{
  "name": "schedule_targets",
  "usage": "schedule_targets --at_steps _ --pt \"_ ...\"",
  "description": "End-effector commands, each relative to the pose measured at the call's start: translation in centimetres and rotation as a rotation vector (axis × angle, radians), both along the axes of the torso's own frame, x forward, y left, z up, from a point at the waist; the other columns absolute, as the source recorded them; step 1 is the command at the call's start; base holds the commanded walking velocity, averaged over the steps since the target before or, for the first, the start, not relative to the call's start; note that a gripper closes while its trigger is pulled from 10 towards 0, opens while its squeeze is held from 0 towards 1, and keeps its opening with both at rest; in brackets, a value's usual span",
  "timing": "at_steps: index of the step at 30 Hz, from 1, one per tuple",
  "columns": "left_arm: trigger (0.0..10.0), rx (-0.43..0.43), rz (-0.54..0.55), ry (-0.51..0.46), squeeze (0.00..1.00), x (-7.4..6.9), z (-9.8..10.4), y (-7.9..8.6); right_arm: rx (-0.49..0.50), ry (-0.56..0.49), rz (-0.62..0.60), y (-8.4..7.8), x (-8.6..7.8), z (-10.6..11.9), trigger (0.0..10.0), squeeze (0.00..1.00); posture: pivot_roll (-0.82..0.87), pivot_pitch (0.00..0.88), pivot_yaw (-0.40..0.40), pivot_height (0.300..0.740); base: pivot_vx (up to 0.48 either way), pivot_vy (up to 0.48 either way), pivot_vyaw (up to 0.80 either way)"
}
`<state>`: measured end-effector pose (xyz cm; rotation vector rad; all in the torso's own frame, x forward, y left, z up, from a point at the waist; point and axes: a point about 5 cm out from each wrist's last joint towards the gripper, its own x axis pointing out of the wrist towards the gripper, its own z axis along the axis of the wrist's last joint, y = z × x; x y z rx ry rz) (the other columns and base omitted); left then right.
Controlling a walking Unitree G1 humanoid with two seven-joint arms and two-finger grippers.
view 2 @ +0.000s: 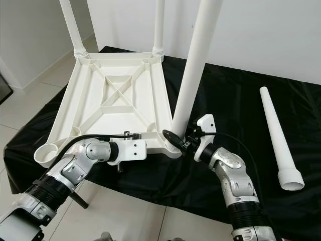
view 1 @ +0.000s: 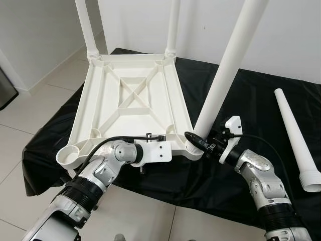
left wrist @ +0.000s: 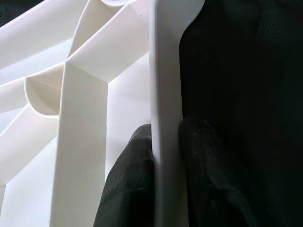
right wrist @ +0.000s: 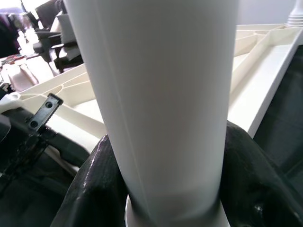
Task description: Building children table
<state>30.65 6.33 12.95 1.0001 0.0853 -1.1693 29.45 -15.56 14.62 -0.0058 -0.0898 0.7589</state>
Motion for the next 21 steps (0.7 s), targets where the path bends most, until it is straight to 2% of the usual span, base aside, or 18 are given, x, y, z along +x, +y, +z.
schedule_targets --at_steps 1,18,21 --pt "10.0 0.001 -0.022 0.006 0.00 -0.5 -0.4 -0.6 0.028 -0.006 0.033 0.9 -0.2 0.3 10.0 0.00 -0.01 0.038 -0.018 0.740 0.000 0.000 0.00" --pt "10.0 0.001 -0.021 0.007 0.00 -0.4 -0.4 -0.6 0.070 -0.032 -0.112 2.1 -1.1 0.5 10.0 0.00 -0.02 0.042 -0.019 0.740 0.000 0.000 0.00" --pt "10.0 0.001 -0.020 0.007 0.00 -0.4 -0.4 -0.5 0.075 -0.051 -0.168 2.9 -1.4 0.4 10.0 0.00 -0.01 0.041 -0.019 0.740 0.000 0.000 0.00"
